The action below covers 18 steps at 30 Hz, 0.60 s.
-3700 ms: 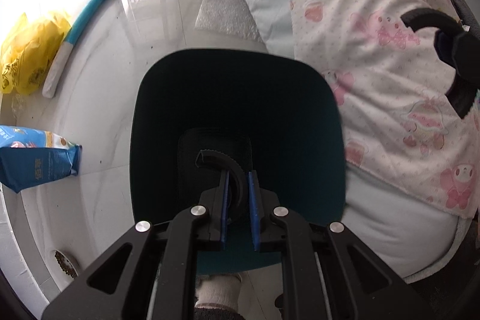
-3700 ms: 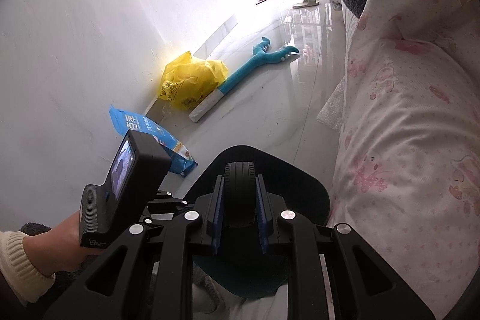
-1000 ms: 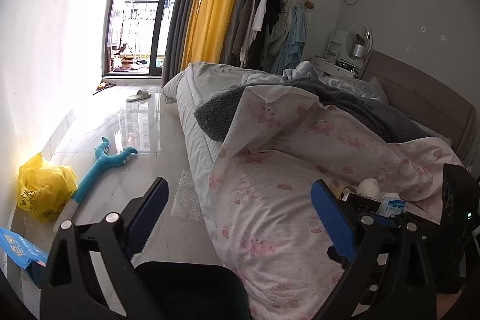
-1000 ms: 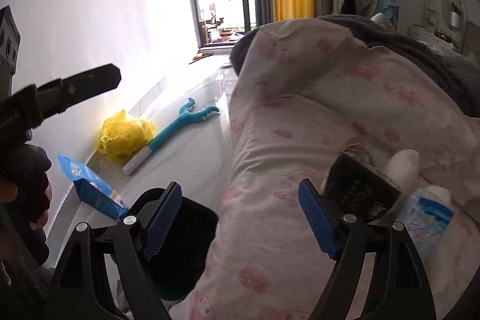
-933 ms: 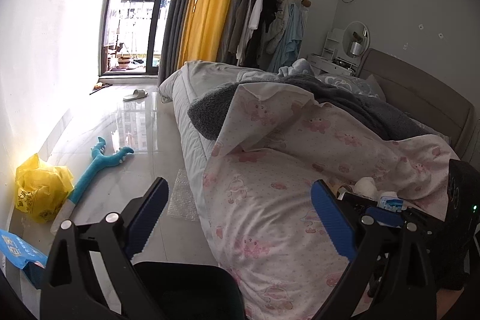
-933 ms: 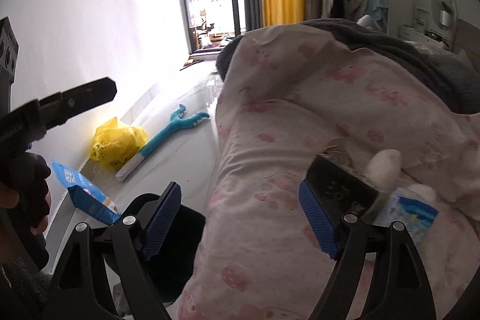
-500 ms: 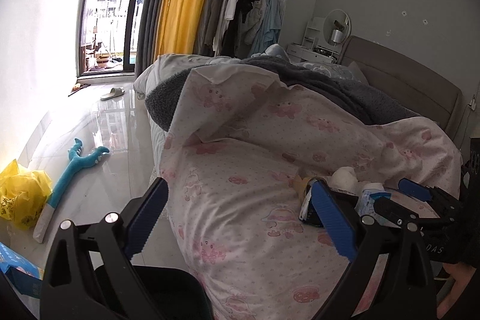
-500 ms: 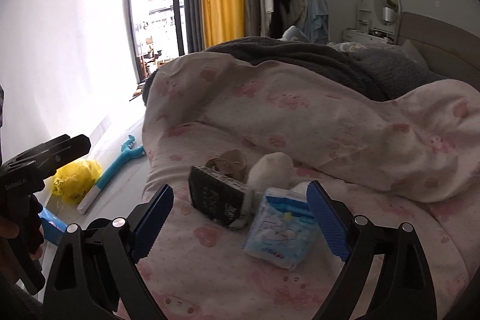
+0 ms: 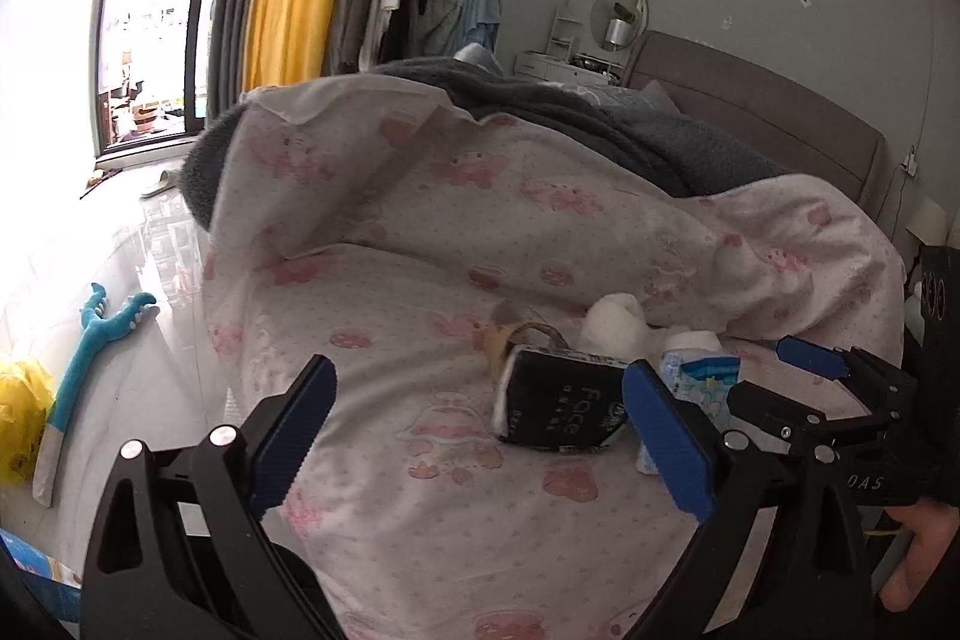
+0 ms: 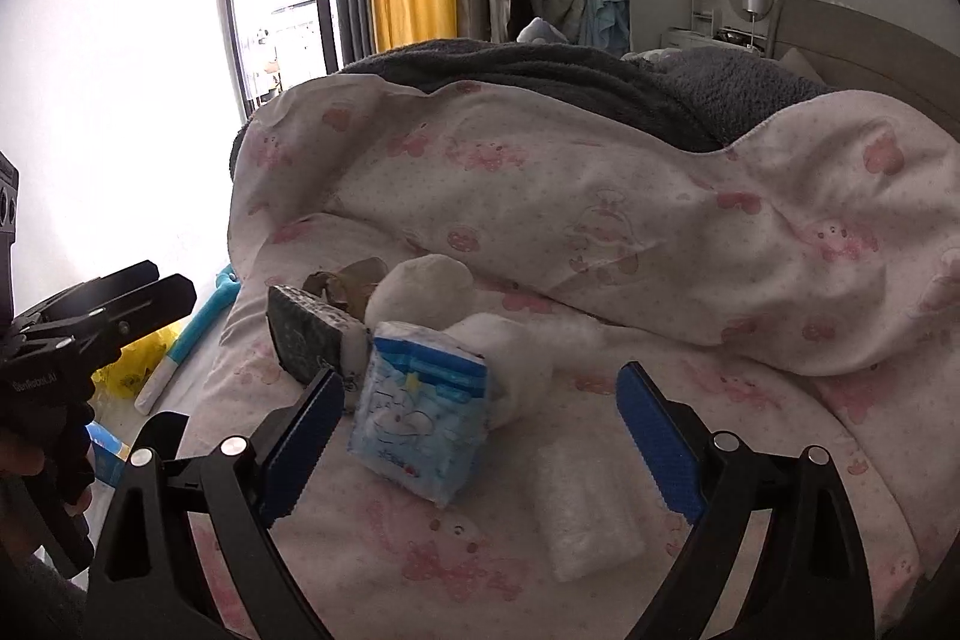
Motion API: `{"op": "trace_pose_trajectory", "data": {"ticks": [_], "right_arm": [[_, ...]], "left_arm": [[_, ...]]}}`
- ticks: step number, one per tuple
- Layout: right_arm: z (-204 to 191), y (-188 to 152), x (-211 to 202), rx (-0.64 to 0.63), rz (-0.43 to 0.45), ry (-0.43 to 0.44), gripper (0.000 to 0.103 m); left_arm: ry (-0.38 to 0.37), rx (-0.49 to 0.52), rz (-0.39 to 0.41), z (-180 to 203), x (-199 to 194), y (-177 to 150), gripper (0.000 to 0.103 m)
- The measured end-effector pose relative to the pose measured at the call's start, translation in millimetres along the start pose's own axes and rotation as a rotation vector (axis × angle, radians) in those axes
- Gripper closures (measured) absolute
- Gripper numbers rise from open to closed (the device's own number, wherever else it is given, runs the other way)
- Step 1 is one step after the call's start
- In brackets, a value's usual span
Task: Collect trash
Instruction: 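Grasp the black Face pack with left gripper while right grasps bubble wrap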
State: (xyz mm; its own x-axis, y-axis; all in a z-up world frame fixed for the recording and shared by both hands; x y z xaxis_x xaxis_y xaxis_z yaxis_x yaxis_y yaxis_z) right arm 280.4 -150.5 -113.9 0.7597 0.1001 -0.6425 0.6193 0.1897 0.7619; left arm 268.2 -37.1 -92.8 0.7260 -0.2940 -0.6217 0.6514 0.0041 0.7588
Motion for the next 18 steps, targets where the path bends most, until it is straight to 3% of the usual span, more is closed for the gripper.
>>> {"op": "trace_pose_trajectory", "data": {"ticks": [10, 18], "right_arm": [[29.9, -13.9, 4.6, -0.009, -0.048, 0.035, 0.01], [41.4, -25.0, 8.2, -0.028, -0.09, 0.052, 0.01]], "left_arm": [[-0.046, 0.05, -0.067, 33.3, 38.2, -14.1, 0.005], [-0.065, 0.007, -0.073, 38.6, 52.9, -14.4, 0.005]]}}
Point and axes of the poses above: each gripper's, at about its wrist camera, not at the fingertips, and x roughly the way its jaws point, z to its right, y to its top, the point moved 7 cm from there along x, roughly the way its jaws point, and after that the axes turned 7 degrees about -z, right-handed, at the moved point
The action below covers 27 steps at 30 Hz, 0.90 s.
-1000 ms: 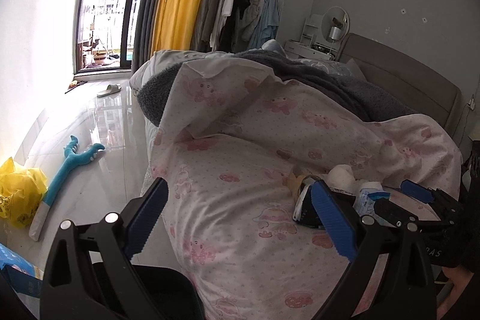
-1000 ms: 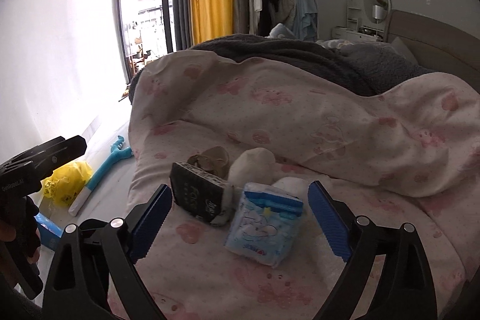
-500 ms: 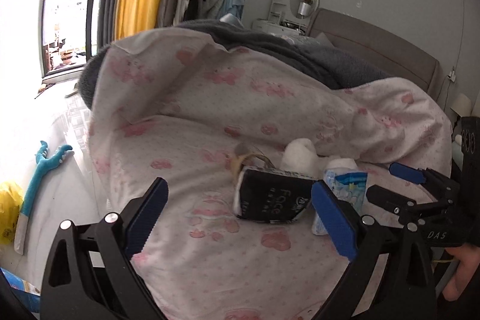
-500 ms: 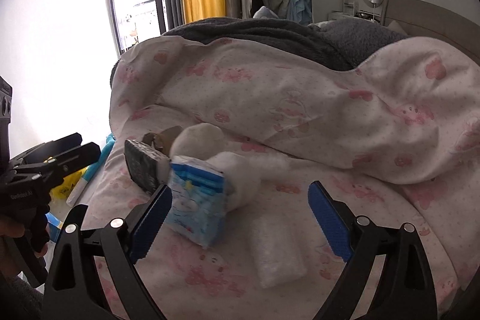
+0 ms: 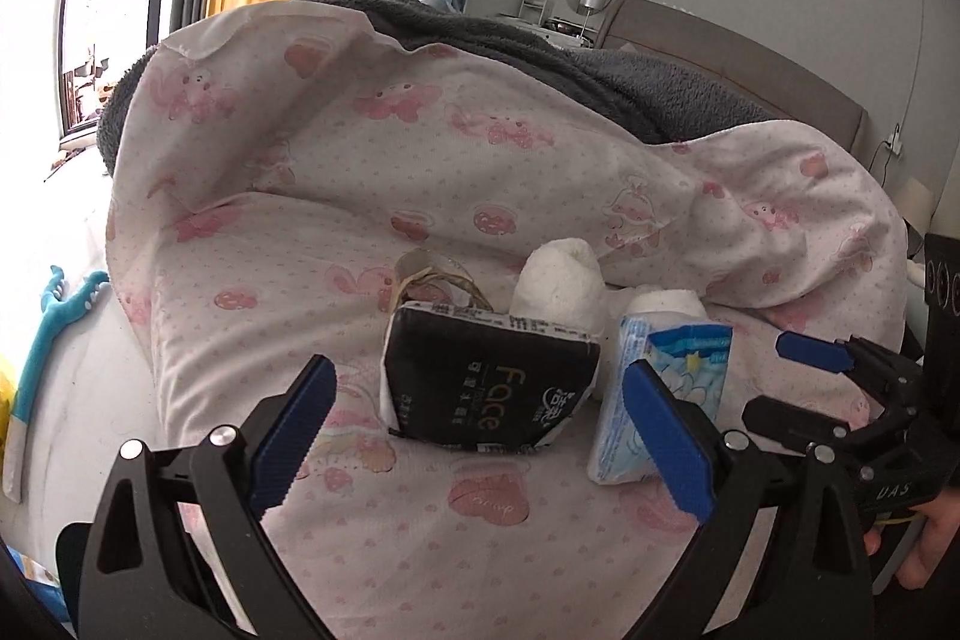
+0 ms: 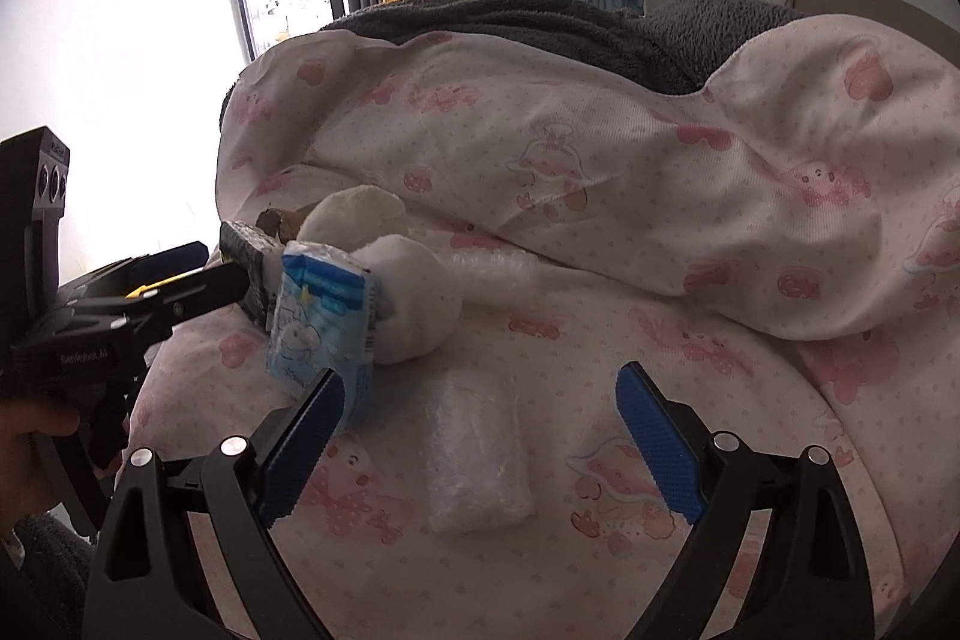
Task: Collect trash
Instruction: 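Grasp the black Face pack with left gripper while right grasps bubble wrap, then carry both items over the teal bin and open both grippers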
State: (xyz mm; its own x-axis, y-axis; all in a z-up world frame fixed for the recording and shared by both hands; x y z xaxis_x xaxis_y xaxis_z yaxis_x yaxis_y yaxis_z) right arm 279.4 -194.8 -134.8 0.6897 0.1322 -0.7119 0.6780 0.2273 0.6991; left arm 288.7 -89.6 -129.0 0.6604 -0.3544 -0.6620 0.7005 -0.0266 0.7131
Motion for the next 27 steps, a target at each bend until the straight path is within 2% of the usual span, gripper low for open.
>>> {"op": "trace_pose_trajectory", "data": {"ticks": [5, 8, 11, 17, 21, 24, 27], "right_arm": [[2.6, -6.7, 1.8, -0.02, -0.023, 0.01, 0.011], [3.7, -11.1, 4.9, -0.033, -0.043, 0.015, 0.022], [6.4, -15.6, 9.5, -0.035, -0.067, 0.025, 0.033], [3.1, -20.9, 14.2, -0.067, -0.088, 0.05, 0.049], [-2.7, -23.6, 19.9, -0.087, -0.118, 0.07, 0.067], [-3.9, -22.8, 21.6, -0.087, -0.127, 0.067, 0.067], [-2.3, -13.6, 14.9, -0.081, -0.098, 0.058, 0.067]], "left_arm": [[0.012, 0.01, -0.015, 4.6, 7.7, -0.1, 0.006], [0.025, 0.013, -0.025, 6.1, 12.2, -0.1, 0.008], [0.036, 0.02, -0.044, 7.3, 17.5, -1.6, 0.019], [0.036, 0.002, -0.053, 6.7, 22.1, -2.2, 0.026], [0.05, -0.001, -0.031, 6.4, 19.0, -1.2, 0.029], [0.06, -0.004, -0.005, 5.0, 11.9, 2.2, 0.029], [0.046, -0.016, 0.019, 3.7, 3.6, 6.9, 0.029]]}}
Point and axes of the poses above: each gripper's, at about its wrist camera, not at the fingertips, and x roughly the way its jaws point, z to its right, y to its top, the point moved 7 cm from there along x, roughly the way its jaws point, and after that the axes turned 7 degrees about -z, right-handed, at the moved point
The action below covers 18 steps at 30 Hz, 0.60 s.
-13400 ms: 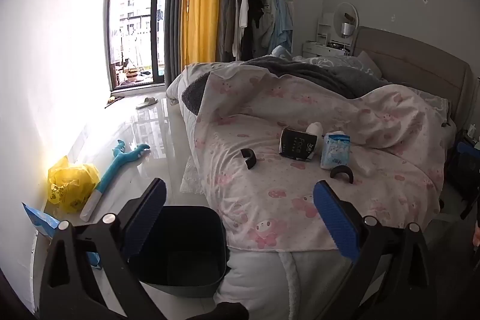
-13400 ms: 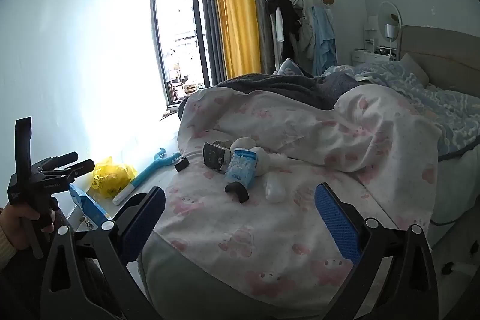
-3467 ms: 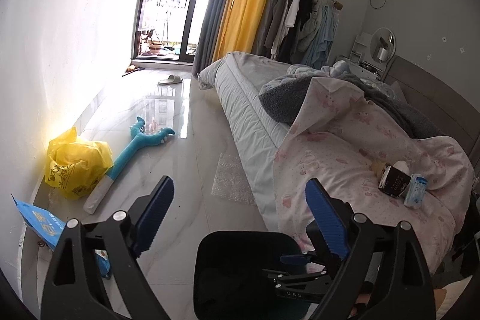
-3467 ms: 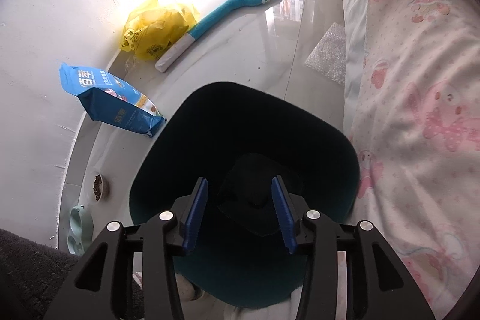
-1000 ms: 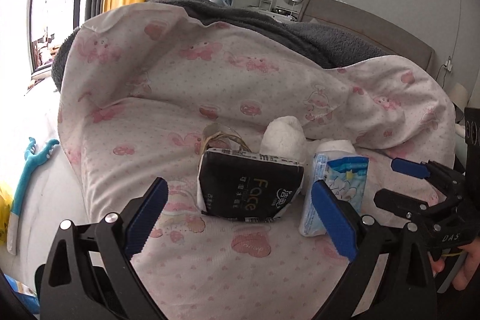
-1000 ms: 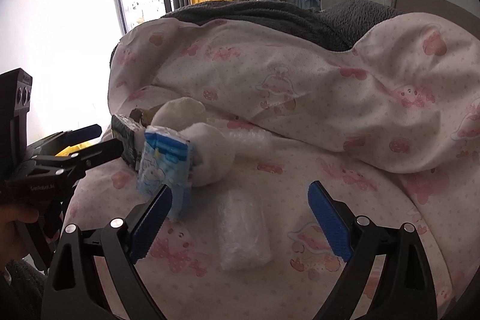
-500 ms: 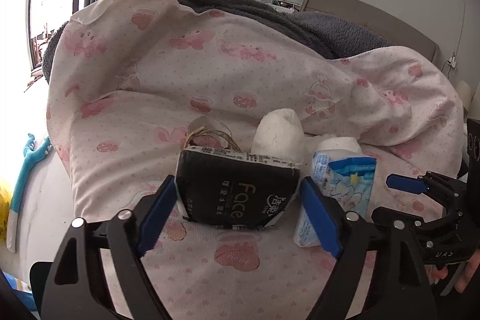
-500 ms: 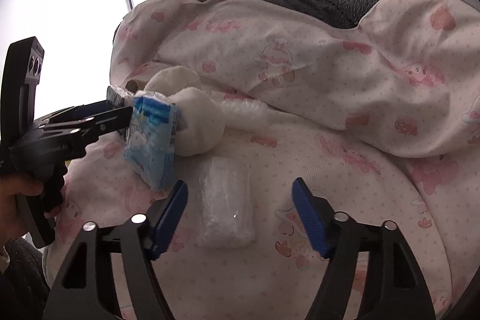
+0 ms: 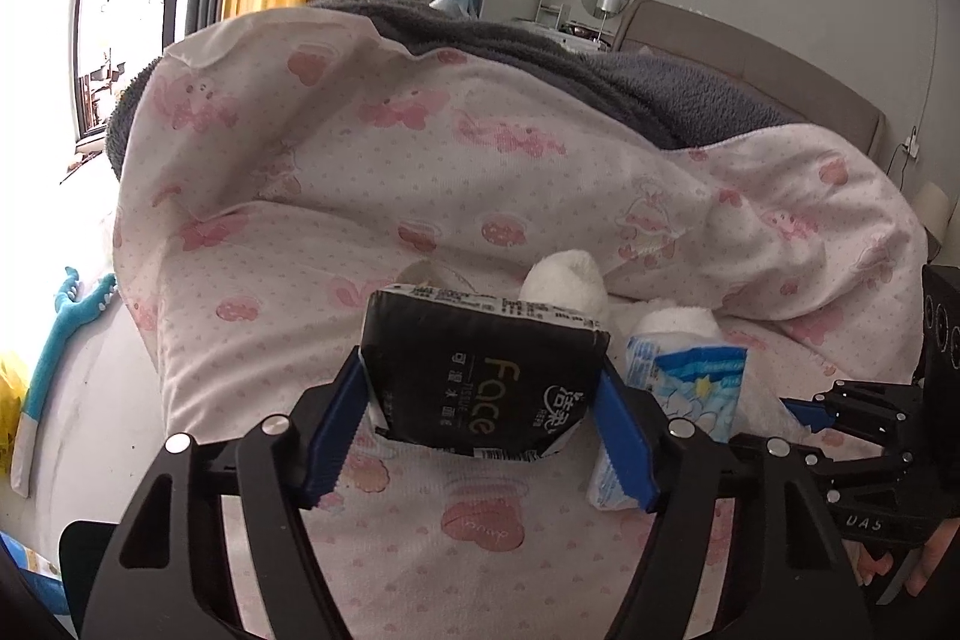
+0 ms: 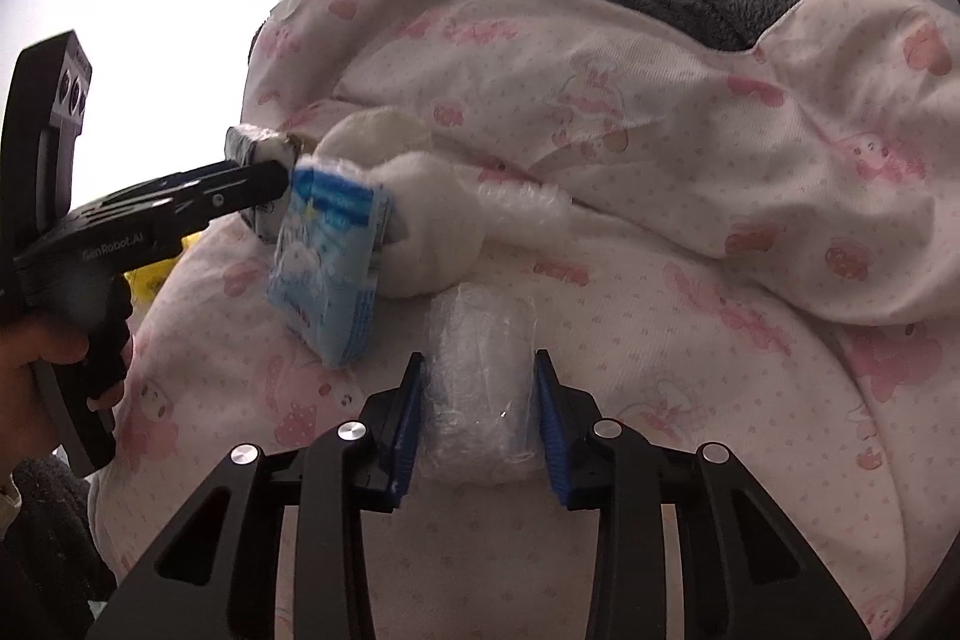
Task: Collect trash
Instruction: 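Carry both items over the teal bin and open both grippers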
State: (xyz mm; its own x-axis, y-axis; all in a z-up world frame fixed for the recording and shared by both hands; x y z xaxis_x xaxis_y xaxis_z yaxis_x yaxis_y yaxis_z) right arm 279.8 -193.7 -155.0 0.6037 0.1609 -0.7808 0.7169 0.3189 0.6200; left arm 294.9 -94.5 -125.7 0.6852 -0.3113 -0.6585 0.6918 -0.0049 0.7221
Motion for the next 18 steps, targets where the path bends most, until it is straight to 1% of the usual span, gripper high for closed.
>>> {"op": "trace_pose_trajectory", "data": {"ticks": [4, 9, 14, 18], "right_arm": [[7.6, 10.7, -8.1, 0.021, 0.04, -0.026, 0.067], [7.9, 25.1, -20.6, 0.043, 0.093, -0.024, 0.067], [-9.1, 45.4, -37.4, 0.012, 0.169, -0.03, 0.067], [-27.8, 57.5, -40.5, -0.003, 0.204, 0.005, 0.067]], "left_arm": [[-0.019, -0.005, 0.017, -0.6, -10.3, 3.6, 0.029], [-0.005, 0.0, 0.021, -6.9, -20.8, 3.5, 0.029], [0.041, -0.008, 0.008, -23.6, -28.5, 0.9, 0.029], [0.09, -0.017, -0.013, -42.3, -33.6, -3.9, 0.029]]}}
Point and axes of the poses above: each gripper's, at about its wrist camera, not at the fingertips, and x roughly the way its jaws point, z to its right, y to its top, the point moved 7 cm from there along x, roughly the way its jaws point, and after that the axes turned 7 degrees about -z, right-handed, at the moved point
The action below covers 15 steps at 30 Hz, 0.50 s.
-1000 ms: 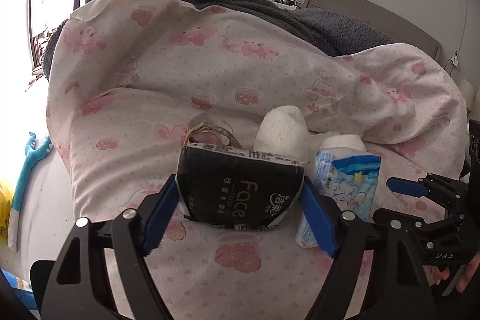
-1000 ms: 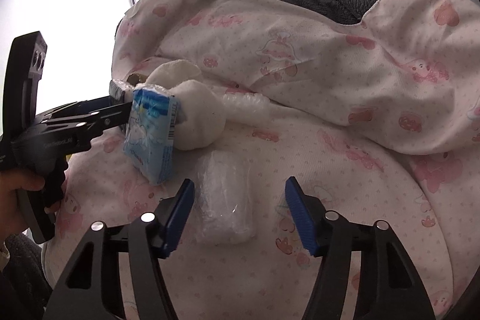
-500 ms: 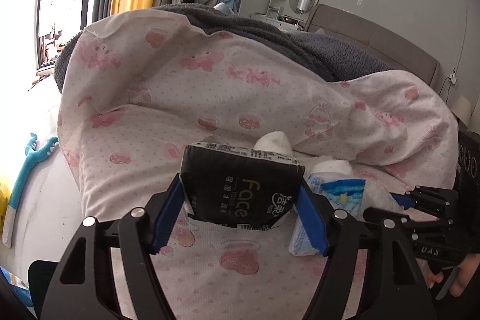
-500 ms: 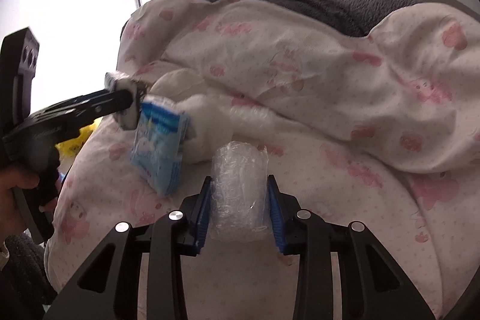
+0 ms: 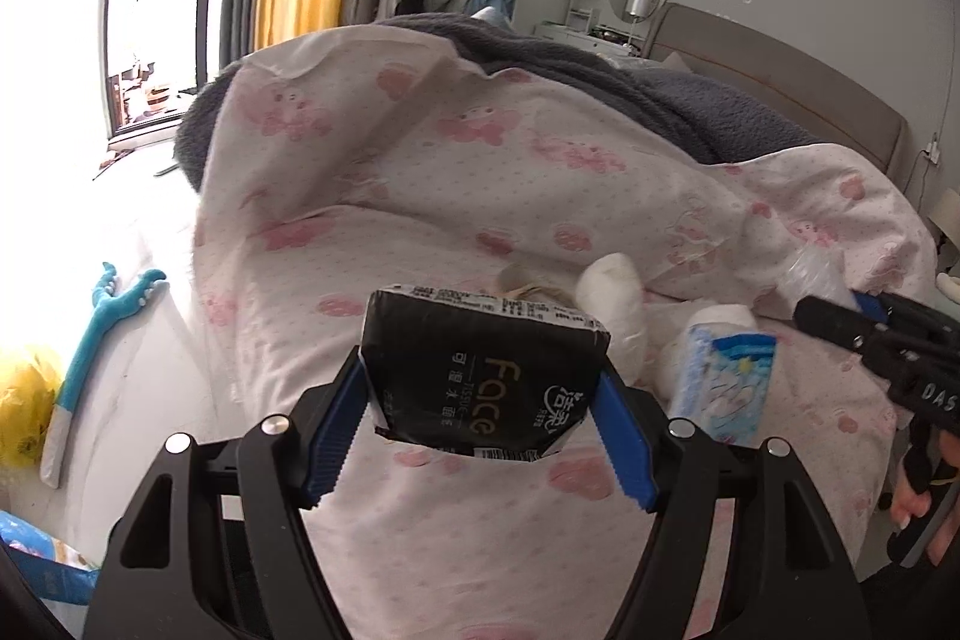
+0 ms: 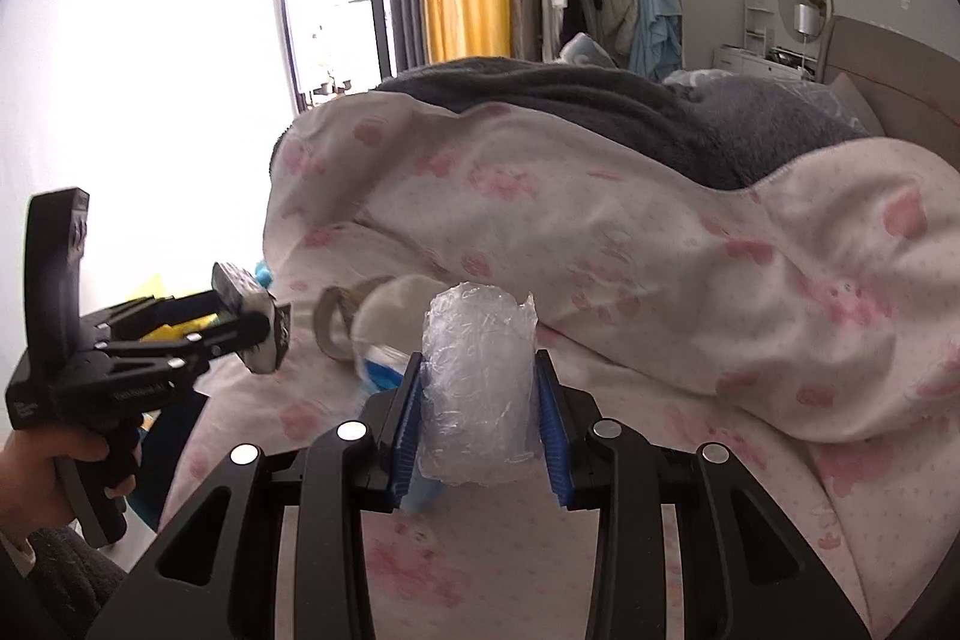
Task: Collect trash
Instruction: 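Carry both items over the teal bin and open both grippers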
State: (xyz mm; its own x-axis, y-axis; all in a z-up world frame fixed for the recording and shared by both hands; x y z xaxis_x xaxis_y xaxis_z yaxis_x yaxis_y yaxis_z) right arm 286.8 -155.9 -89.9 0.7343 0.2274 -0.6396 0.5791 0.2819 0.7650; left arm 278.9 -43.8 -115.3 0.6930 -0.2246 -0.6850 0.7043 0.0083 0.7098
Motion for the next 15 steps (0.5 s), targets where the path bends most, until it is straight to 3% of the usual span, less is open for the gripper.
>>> {"op": "trace_pose_trajectory", "data": {"ticks": [6, 15], "right_arm": [[-34.5, 14.8, 0.6, -0.025, 0.033, 0.053, 0.067], [-94.2, 21.6, 13.8, -0.081, 0.003, 0.12, 0.067]], "left_arm": [[0.055, -0.016, -0.048, -30.9, -2.2, -11.6, 0.029], [0.101, -0.017, -0.134, -65.8, -2.9, -33.8, 0.029]]}}
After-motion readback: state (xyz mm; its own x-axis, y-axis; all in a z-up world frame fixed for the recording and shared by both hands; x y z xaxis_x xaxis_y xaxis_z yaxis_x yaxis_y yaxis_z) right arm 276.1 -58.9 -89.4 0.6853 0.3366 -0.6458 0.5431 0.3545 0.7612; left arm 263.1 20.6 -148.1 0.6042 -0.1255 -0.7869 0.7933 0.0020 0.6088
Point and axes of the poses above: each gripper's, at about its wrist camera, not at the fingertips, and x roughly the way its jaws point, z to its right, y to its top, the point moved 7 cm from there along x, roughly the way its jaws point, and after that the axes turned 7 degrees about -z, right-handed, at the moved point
